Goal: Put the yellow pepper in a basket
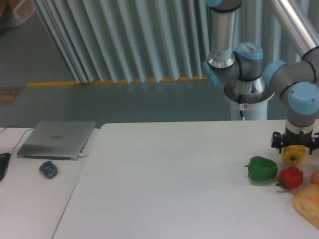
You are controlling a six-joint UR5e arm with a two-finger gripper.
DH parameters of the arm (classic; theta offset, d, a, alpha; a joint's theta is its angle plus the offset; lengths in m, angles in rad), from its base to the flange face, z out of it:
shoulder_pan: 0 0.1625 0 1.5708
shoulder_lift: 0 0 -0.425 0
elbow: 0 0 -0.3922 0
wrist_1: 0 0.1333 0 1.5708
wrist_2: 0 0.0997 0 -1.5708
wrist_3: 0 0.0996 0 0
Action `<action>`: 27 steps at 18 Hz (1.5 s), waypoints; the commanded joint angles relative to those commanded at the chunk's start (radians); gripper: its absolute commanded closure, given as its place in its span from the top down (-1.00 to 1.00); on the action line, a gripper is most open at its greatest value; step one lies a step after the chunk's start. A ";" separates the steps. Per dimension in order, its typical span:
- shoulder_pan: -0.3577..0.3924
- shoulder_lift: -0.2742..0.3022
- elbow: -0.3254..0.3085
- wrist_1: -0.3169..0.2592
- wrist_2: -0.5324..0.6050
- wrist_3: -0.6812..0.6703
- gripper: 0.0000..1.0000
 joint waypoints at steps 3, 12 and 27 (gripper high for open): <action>-0.008 -0.002 -0.009 0.000 0.041 0.002 0.78; -0.012 0.015 0.044 -0.015 0.035 0.034 -0.27; 0.256 -0.029 0.341 -0.105 -0.043 0.851 -0.27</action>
